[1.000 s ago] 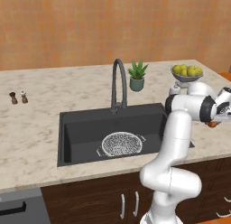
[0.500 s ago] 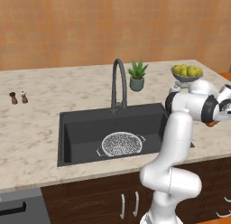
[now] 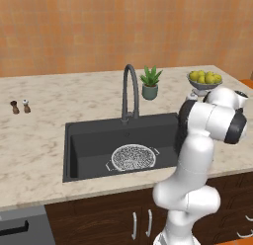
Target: Put the colander in the sink, put the apple in the colander, and turn on the sink faucet and pour water over the colander.
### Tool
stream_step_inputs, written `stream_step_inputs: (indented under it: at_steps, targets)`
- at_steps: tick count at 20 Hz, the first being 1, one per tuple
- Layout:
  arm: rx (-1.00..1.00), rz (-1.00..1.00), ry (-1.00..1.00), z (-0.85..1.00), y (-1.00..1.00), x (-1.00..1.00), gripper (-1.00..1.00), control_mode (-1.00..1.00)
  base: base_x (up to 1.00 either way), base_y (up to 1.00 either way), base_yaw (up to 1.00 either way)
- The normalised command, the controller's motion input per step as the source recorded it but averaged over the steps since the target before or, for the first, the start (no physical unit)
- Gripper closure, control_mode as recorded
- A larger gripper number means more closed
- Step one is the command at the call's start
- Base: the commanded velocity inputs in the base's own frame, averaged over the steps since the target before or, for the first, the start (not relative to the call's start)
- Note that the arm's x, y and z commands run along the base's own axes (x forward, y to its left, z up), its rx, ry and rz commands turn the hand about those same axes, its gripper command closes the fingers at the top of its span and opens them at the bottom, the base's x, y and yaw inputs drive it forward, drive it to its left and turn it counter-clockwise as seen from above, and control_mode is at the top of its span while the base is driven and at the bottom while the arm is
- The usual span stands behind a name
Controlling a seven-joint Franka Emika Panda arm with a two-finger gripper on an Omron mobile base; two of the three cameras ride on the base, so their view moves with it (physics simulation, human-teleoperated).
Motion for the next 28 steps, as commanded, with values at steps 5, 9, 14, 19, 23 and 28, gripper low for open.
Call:
stream_step_inputs:
  at_steps: [5,9,14,19,23,28]
  targets:
    - [0.00,0.09,0.00,0.00,1.00,-0.04,1.00,-1.00,0.00,0.00,0.00]
    - [0.03,0.09,0.03,0.00,1.00,0.01,1.00,-1.00,0.00,0.00,0.00]
    - [0.06,0.10,0.05,0.00,1.00,0.02,1.00,-1.00,0.00,0.00,0.00]
    - [0.10,0.12,0.02,0.00,0.99,0.19,1.00,-1.00,0.00,0.00,0.00]
    - [0.14,0.12,0.02,-0.07,0.87,0.14,1.00,-1.00,0.00,0.00,0.00]
    - [0.13,0.12,0.01,-0.40,0.54,0.18,1.00,-1.00,0.00,0.00,0.00]
